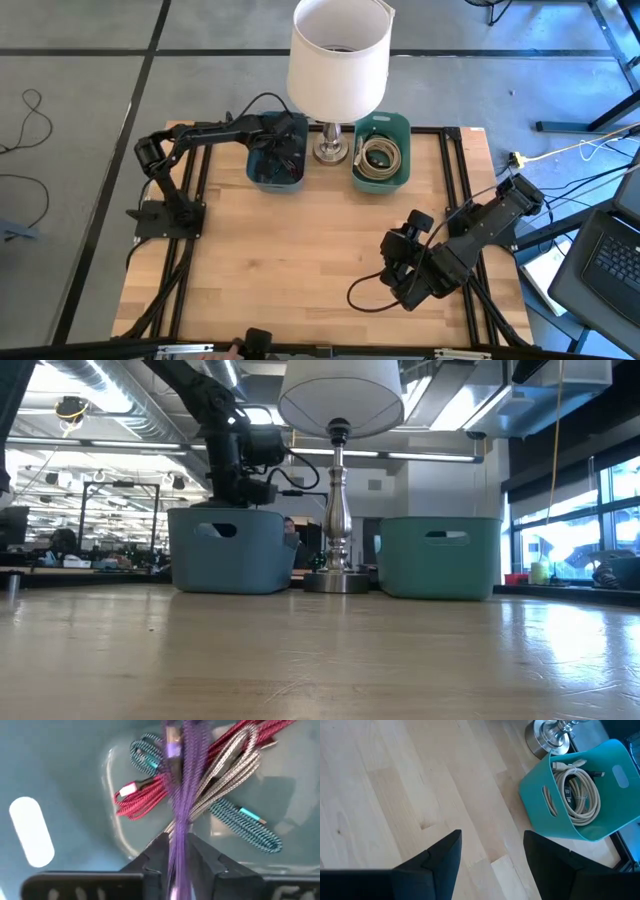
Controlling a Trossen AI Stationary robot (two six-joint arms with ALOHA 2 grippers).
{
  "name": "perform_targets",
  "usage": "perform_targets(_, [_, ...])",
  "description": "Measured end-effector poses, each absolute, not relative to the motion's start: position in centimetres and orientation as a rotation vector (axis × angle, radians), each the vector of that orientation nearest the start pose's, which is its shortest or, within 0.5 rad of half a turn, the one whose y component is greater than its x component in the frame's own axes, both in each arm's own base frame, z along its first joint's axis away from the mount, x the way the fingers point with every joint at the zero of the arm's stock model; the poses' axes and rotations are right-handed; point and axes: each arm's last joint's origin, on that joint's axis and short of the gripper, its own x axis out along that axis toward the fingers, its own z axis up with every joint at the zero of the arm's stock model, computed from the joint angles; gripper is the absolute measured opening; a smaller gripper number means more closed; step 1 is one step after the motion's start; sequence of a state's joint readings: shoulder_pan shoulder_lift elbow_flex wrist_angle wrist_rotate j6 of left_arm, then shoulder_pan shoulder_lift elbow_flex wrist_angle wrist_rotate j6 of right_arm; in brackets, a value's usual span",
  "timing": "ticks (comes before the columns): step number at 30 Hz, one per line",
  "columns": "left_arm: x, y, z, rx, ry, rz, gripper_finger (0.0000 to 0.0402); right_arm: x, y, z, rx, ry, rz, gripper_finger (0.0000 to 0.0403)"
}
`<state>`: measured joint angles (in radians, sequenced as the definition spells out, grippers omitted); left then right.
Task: Pick & Place USB Port
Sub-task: Put the purple usb cable into the blue bin, then return to Home Position
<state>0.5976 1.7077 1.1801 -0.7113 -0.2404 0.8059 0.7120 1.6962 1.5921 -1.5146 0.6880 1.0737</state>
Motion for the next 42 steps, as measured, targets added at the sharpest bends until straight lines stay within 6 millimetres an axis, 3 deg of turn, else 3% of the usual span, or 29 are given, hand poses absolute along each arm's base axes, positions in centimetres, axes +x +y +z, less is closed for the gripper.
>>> perform_targets(11, [26.7, 18.4, 21.1, 0.503, 1.503, 0.242, 0.0113, 23.8, 18.1, 31.0, -0.102, 1.018, -0.585, 0.0216])
perform_targets(17, [25.8, 16.1, 24.8, 0.637, 1.482, 0.326, 0.0112, 23.8, 18.1, 31.0, -0.106, 1.020, -0.584, 0.0216])
perform_targets(23, [23.2, 13.0, 29.1, 0.678, 1.412, 0.415, 0.0112, 23.8, 18.1, 31.0, -0.106, 1.020, -0.585, 0.0216])
perform_targets(30, [18.6, 8.4, 31.7, 0.486, 1.407, 0.478, 0.0110, 23.5, 18.3, 31.0, -0.078, 1.011, -0.603, 0.0216])
perform_targets(37, [15.0, 2.9, 32.9, 0.069, 1.320, 0.411, 0.0106, 22.8, 19.2, 31.0, -0.046, 0.995, -0.595, 0.0216])
perform_targets(42, [14.0, -1.6, 30.7, -0.118, 1.203, 0.240, 0.0109, 22.0, 20.7, 30.6, 0.020, 0.954, -0.578, 0.0216])
